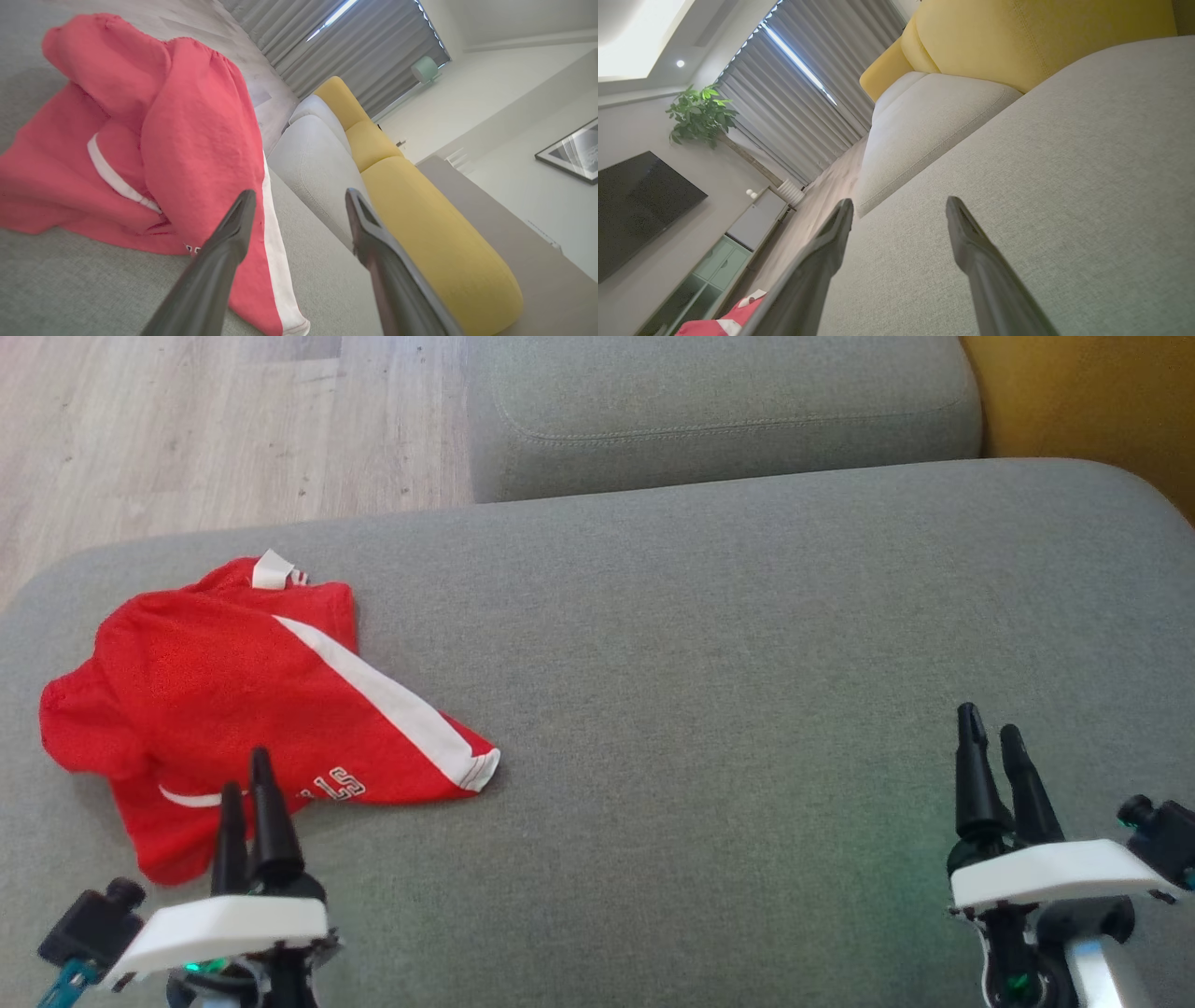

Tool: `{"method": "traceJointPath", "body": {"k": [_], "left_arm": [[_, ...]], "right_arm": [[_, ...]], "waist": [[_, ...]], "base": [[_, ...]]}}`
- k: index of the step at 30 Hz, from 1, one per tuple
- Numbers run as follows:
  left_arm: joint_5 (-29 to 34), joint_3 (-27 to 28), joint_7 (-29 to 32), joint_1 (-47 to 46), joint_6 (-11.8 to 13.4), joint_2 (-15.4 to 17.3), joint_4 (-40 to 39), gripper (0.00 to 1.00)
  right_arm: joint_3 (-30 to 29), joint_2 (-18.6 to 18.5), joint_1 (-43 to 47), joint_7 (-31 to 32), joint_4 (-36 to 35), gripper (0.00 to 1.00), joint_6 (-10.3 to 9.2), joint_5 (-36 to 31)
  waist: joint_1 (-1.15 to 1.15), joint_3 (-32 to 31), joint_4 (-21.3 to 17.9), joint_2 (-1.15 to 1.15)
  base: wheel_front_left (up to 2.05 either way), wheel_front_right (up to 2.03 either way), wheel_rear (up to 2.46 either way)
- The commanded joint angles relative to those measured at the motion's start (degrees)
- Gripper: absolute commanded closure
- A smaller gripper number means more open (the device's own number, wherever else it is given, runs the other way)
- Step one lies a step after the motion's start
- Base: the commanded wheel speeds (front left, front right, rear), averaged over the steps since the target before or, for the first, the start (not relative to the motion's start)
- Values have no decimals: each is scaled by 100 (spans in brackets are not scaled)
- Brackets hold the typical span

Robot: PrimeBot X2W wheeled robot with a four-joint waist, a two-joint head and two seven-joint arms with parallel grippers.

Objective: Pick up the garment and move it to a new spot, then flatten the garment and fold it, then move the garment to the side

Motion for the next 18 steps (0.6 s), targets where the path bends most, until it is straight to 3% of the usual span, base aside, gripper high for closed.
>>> {"method": "traceJointPath", "body": {"k": [1,18], "left_arm": [[210,30,-77,-129,5,50,-228,0],[2169,-428,-366,-130,214,96,-231,0]], "right_arm": [[106,-37,-285,-70,-227,0,-2,-221],[258,-43,-296,-357,-322,0,-3,-1677]], "waist": [[0,1,-4,0],[0,15,-25,0]], "base": [[0,0,0],[0,0,0]]}}
